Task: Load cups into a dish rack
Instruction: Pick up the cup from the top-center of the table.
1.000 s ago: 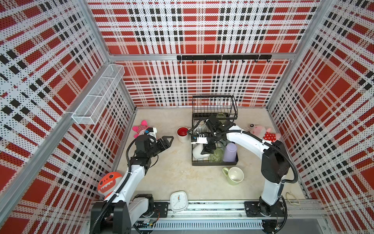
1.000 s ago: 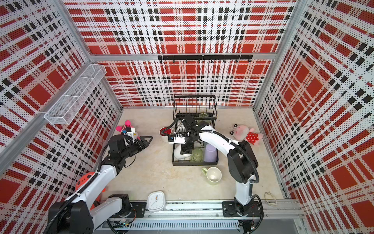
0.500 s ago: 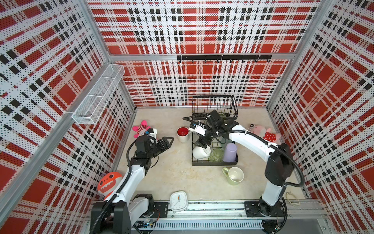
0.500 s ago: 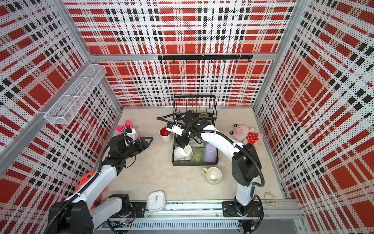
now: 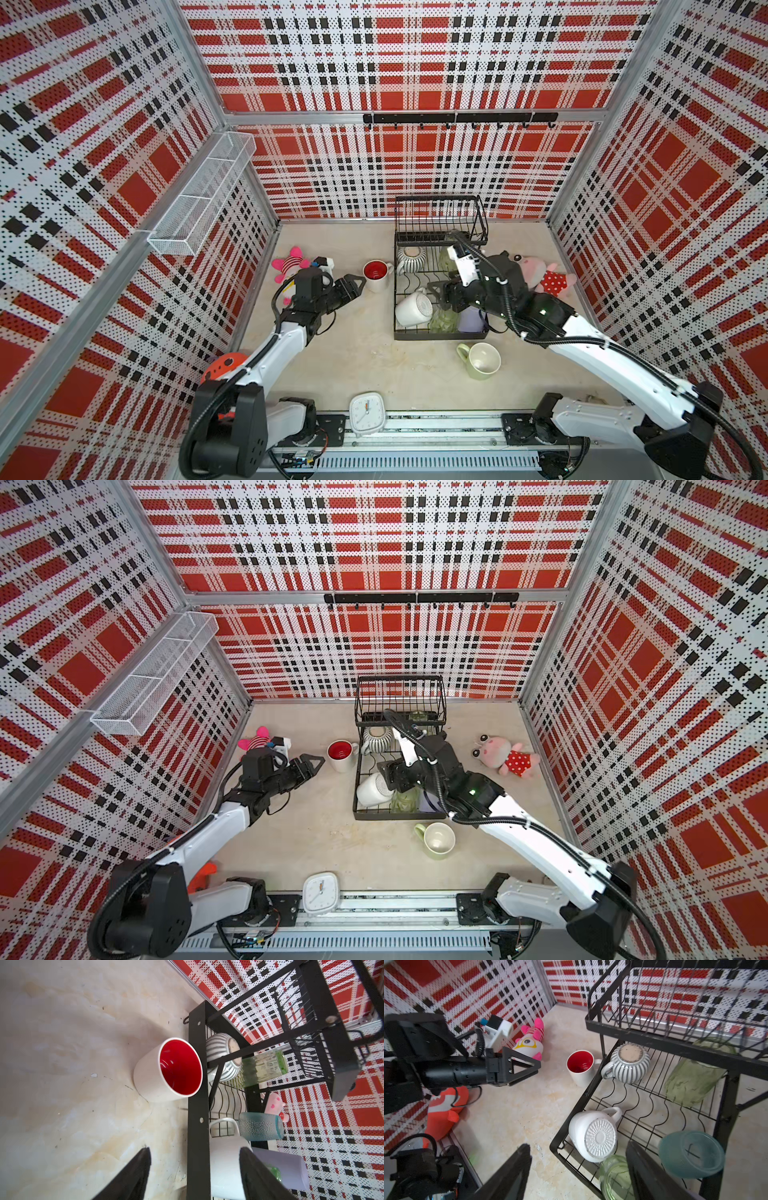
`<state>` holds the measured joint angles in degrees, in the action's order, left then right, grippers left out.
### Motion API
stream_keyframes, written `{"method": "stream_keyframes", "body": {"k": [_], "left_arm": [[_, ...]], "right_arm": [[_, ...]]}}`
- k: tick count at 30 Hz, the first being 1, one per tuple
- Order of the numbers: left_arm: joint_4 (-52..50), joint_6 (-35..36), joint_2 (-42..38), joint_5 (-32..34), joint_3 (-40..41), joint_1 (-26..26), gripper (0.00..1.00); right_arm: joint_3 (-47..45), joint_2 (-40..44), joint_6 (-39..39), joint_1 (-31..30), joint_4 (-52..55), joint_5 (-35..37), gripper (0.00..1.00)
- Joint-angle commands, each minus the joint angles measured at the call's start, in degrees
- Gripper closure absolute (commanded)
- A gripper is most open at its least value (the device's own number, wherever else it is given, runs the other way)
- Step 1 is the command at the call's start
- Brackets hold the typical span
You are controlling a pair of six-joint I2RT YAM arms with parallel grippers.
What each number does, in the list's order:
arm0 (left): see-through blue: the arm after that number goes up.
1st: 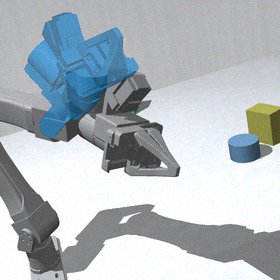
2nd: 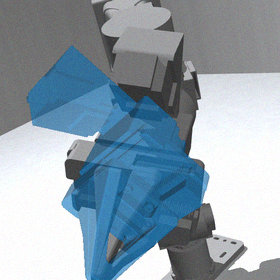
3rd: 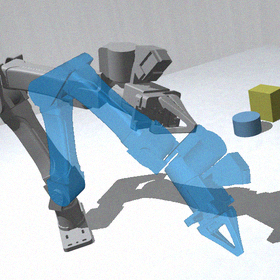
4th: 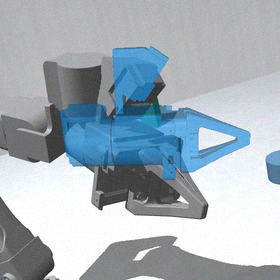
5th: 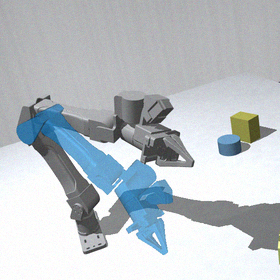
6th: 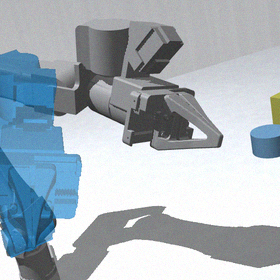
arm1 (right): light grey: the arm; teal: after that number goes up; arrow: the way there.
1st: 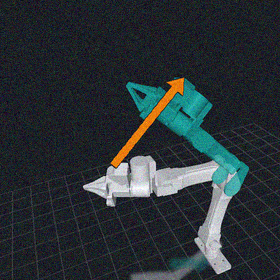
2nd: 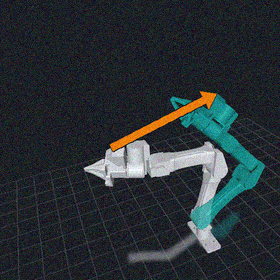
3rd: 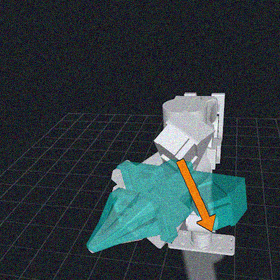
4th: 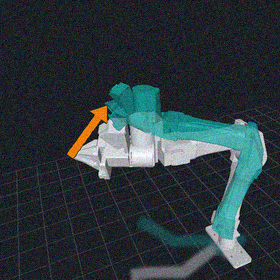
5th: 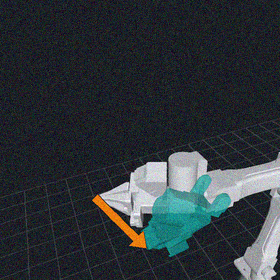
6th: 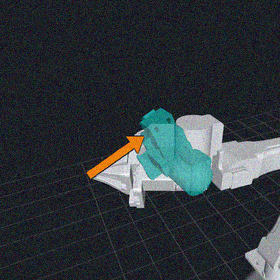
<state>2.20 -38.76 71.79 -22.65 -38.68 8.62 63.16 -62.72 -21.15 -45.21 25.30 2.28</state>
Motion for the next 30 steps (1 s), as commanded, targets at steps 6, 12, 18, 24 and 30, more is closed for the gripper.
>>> {"method": "stream_keyframes", "body": {"k": [6,12,18,24,30], "left_arm": [[-4.1,2.6,14.8,12.6,-13.4,4.1,0.33],[-15.1,5.9,23.0,26.0,-23.1,7.4,0.34],[-14.6,7.3,27.0,28.6,-24.5,9.2,0.34],[-15.9,7.9,32.9,30.7,-27.7,9.8,0.41],[-15.8,7.6,33.5,31.5,-26.9,9.5,0.76]], "right_arm": [[-5.5,9.1,-4.6,-0.1,7.3,4.6,0.24],[-6.9,11.7,-3.4,-0.1,9.7,5.6,0.23],[-7.2,13.1,-1.7,-0.1,11.5,7.3,0.23],[-7.3,13.2,-1.1,-0.1,10.7,7.3,0.23],[-9.2,15.4,-0.7,0.0,9.9,7.8,0.23]]}}
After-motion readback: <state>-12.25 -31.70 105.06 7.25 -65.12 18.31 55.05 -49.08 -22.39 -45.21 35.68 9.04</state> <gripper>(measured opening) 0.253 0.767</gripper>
